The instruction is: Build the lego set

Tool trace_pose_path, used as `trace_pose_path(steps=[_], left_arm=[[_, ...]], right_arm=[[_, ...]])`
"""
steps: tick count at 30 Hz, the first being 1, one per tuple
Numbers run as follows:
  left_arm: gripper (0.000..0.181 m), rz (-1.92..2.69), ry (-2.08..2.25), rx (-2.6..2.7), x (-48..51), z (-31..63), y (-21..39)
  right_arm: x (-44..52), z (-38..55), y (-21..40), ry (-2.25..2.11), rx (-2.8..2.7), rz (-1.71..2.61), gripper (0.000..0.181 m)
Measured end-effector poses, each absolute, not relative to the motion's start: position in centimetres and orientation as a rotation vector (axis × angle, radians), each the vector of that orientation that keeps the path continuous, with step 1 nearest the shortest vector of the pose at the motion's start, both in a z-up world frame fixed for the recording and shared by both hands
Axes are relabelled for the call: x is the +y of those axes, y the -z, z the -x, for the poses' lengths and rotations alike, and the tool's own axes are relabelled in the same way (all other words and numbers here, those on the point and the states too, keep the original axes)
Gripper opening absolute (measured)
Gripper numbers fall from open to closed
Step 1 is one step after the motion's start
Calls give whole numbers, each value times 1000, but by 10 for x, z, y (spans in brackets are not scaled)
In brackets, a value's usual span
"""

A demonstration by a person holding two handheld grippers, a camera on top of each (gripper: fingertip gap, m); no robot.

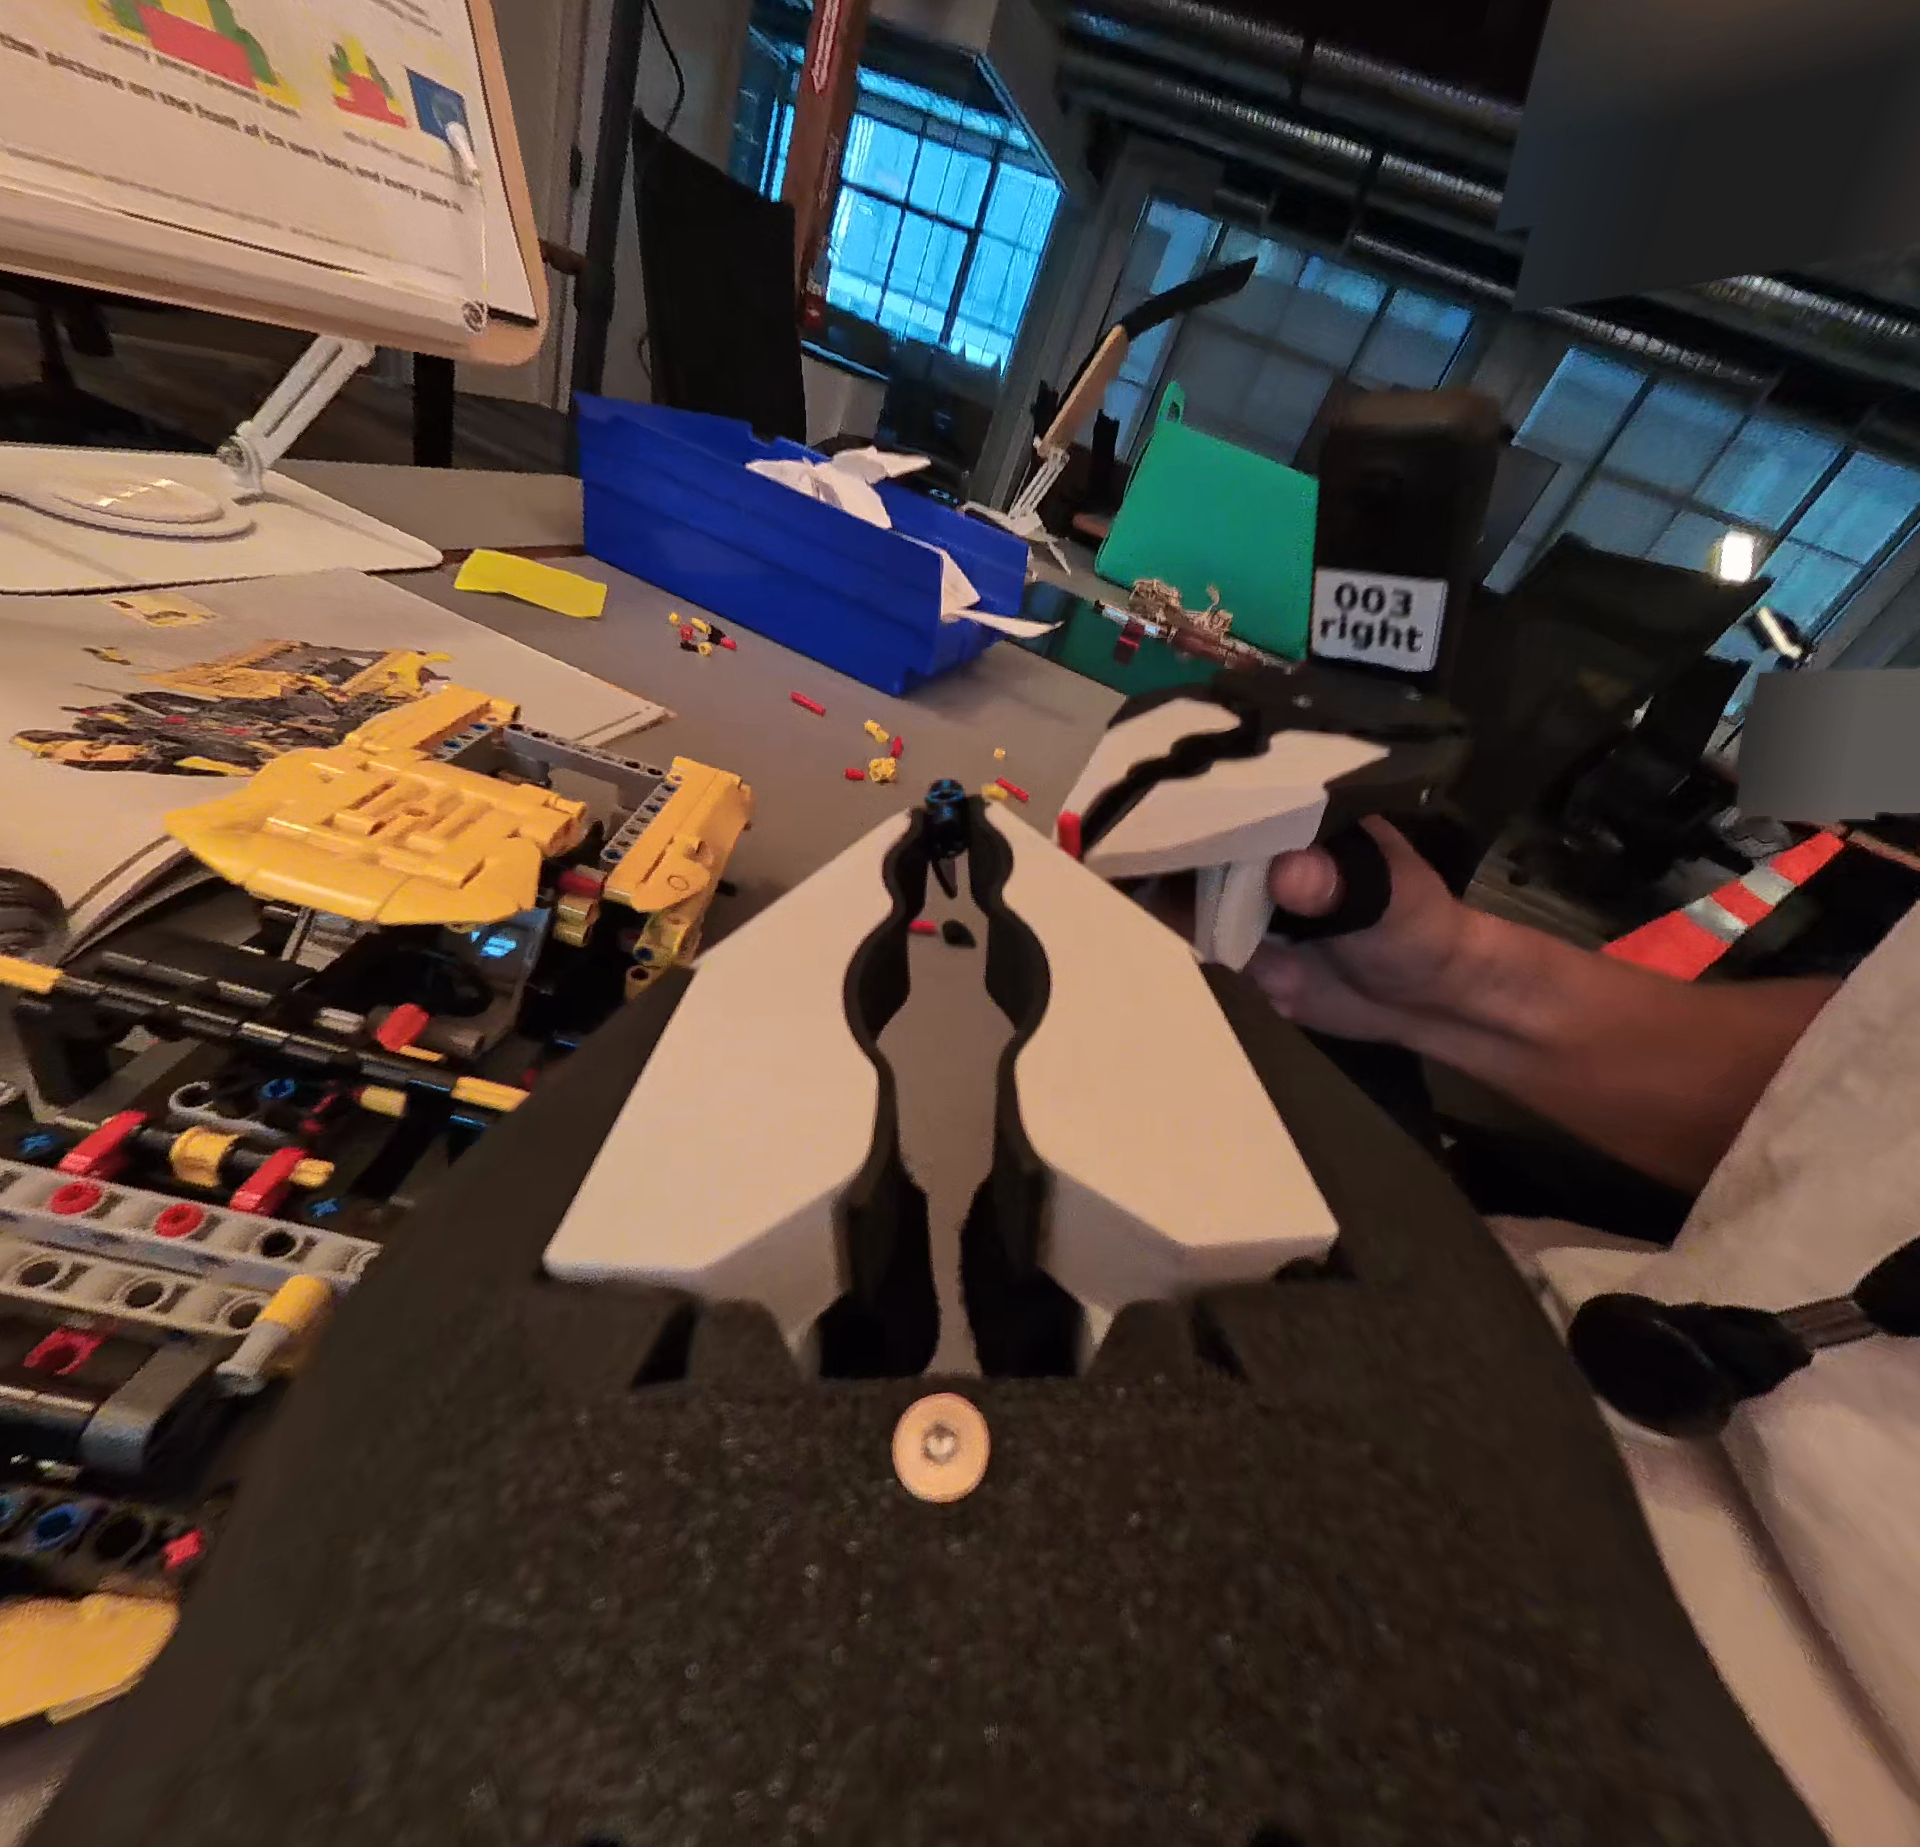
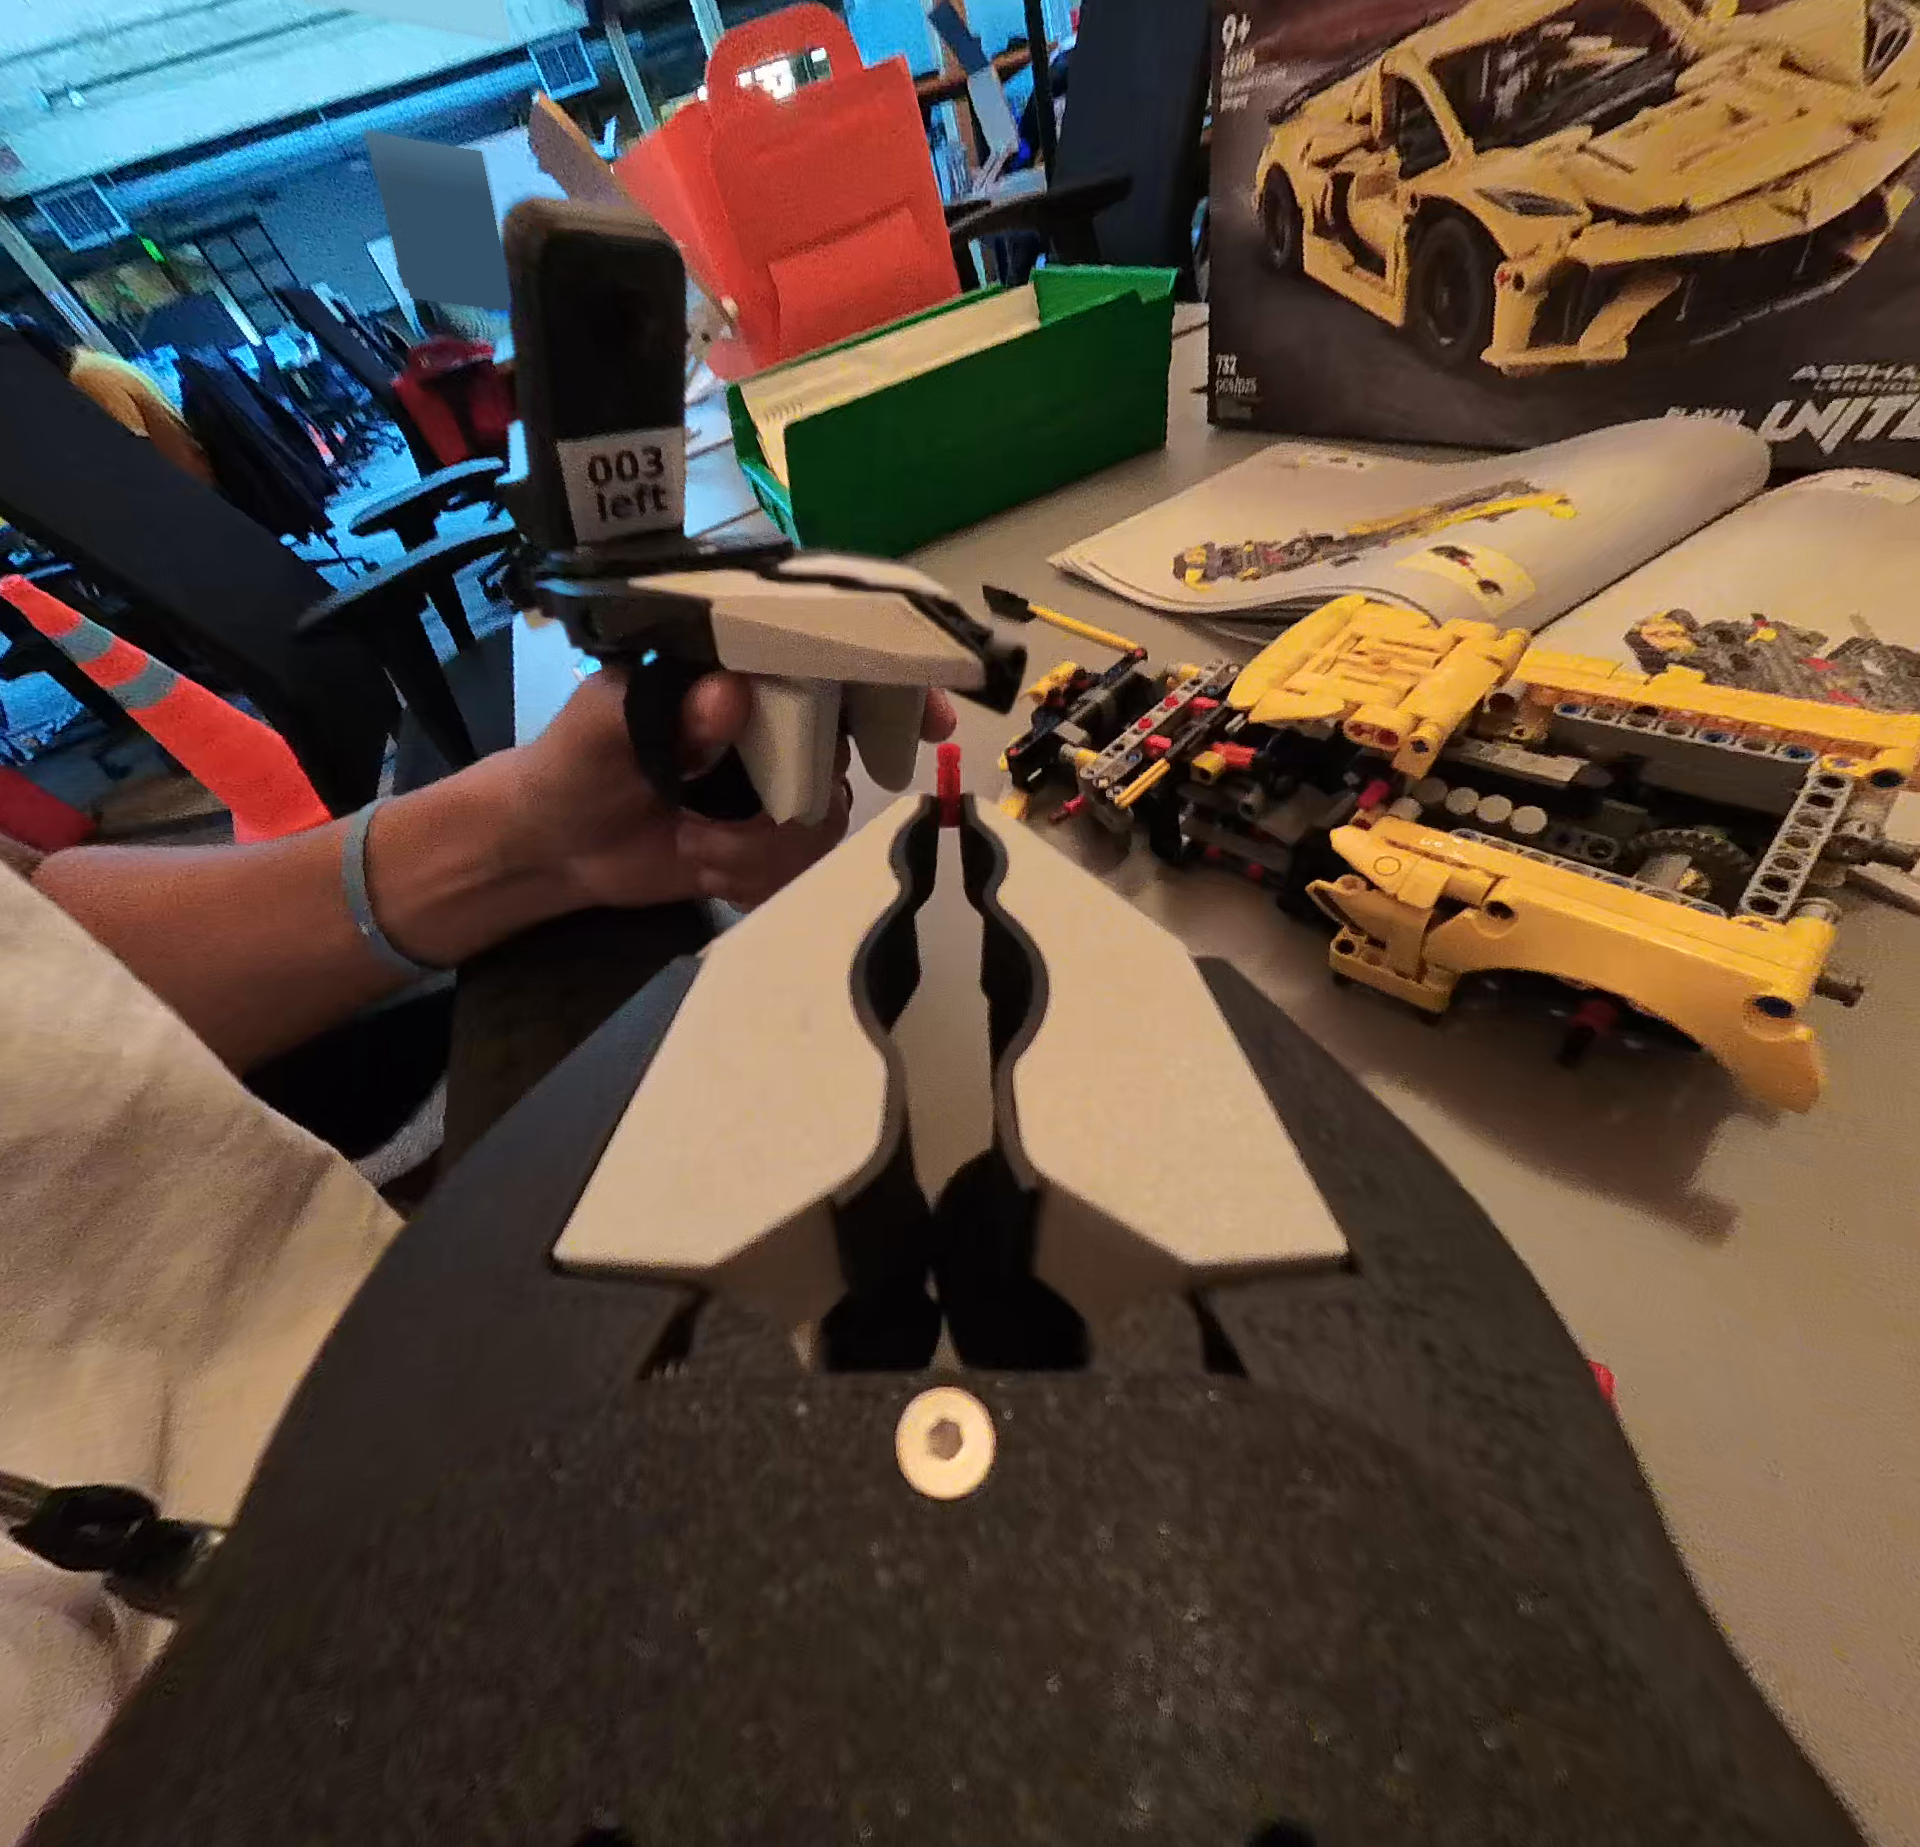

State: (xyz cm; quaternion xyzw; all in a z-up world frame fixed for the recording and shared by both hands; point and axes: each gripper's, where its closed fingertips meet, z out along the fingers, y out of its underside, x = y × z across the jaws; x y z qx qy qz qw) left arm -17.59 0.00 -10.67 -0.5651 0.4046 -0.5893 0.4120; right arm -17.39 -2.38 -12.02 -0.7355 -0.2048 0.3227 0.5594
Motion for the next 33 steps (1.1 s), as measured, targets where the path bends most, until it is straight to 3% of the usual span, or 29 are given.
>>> trace_pose_path(steps=[19,26,33], left_arm=[[7,1348,1069,1409,-30,155,146],[6,1151,1681,1027,-33,181,70],[6,1004,1919,880,-35,202,40]], right_arm=[[-28,168,161,-700,-598,1935,3],[-31,164,78,-962,-529,1509,3],[-35,198,44,-1107,-576,1350,2]])
